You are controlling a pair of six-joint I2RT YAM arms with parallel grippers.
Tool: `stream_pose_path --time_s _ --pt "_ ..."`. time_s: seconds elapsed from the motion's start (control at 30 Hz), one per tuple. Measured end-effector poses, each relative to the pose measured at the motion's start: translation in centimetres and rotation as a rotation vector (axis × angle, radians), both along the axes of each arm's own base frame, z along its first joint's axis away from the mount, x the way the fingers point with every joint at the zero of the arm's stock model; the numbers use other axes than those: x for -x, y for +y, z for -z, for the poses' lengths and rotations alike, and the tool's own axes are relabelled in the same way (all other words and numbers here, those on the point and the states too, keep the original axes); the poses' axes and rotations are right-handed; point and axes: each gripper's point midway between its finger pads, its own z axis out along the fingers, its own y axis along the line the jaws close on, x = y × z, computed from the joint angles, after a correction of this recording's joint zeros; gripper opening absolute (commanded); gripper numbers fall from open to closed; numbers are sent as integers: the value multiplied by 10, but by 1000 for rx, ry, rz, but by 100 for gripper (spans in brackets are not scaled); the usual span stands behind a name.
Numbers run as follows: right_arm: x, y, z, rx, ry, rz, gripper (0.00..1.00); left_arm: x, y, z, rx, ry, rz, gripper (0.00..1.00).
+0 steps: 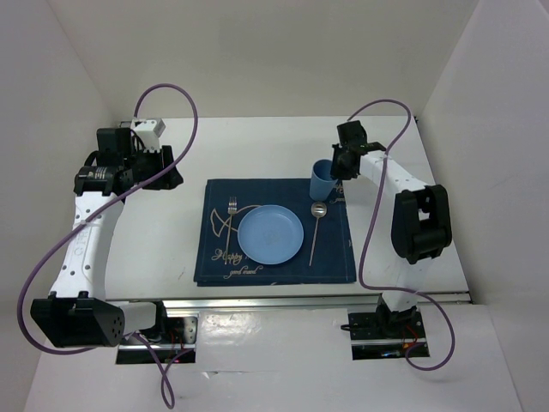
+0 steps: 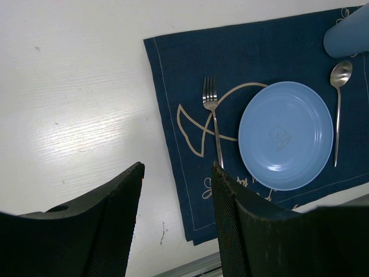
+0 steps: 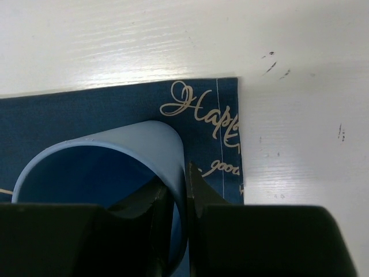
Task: Set the dinner table for one person
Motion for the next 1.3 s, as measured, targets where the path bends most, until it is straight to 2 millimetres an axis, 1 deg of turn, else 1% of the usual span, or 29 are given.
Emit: stream_pose_path --time_s 0.07,0.1,0.17,0.2,0.27,0.3,0.33,0.4,0.43,0.47,0.5,0.53,0.57,0.6,0.63,0.73,0.77,0.8,0.83,0.87,0.9,0.97,1.0,1.07,1.13,1.17,1.23,1.27,1.3 --pt "0 2 1 -7 4 -6 27 0 0 0 0 0 0 58" --pt "1 2 2 -9 6 -9 40 0 0 0 0 0 0 58" --pt "1 3 4 -10 11 -11 45 0 0 0 0 0 0 58" --pt "1 3 4 -10 13 -11 51 0 0 0 0 0 0 58" --pt "1 4 4 -10 13 -14 56 0 0 0 0 0 0 58" --pt "1 4 3 -10 10 -16 59 0 0 0 1 0 1 58" --pt "1 4 2 -8 8 -19 64 0 -1 0 2 0 2 58" --pt "1 4 -1 -13 1 -24 69 0 -1 0 5 0 5 58" --pt "1 5 -5 -15 -7 -28 71 0 -2 0 6 0 7 58" --pt "1 5 -10 -17 -17 -31 76 0 -2 0 7 0 8 58" --pt "1 5 -18 -20 -32 -31 80 0 -2 0 7 0 8 58" --pt "1 5 -28 -22 -54 -31 89 0 -2 0 7 0 7 58" --pt "0 4 -41 -24 -81 -27 94 0 -2 0 6 0 8 58" --pt "0 3 -54 -28 -108 -22 97 0 -2 0 6 0 8 58" --pt "2 2 -71 -32 -144 -18 97 0 -2 0 7 0 8 58" --pt "15 -3 -128 -57 -263 1 91 0 -2 0 7 1 8 58" --pt "23 -5 -145 -71 -303 9 85 1 -2 1 8 3 8 58" --pt "33 -7 -157 -85 -340 17 78 1 -2 2 9 5 8 58" --pt "46 -9 -162 -96 -358 24 72 1 -1 3 9 7 7 58" --pt "62 -10 -160 -109 -360 29 53 1 -1 3 10 10 5 58" --pt "75 -9 -152 -116 -345 27 44 1 0 4 10 11 3 58" --pt "105 1 -113 -144 -258 9 26 2 1 5 9 13 1 58" --pt "119 8 -91 -148 -200 -9 9 2 1 5 9 13 0 58" --pt "148 28 -43 -155 -64 -56 2 1 2 5 5 14 -4 58" --pt "181 47 3 -151 81 -110 0 1 3 5 -1 14 -10 58" --pt "198 54 20 -150 139 -132 0 1 4 6 -4 13 -14 58" --pt "221 67 37 -157 207 -170 0 2 7 8 -10 16 -25 58" --pt "229 74 41 -170 229 -188 0 4 8 10 -11 20 -29 58" --pt "232 80 43 -182 237 -196 0 5 9 11 -13 22 -32 58"
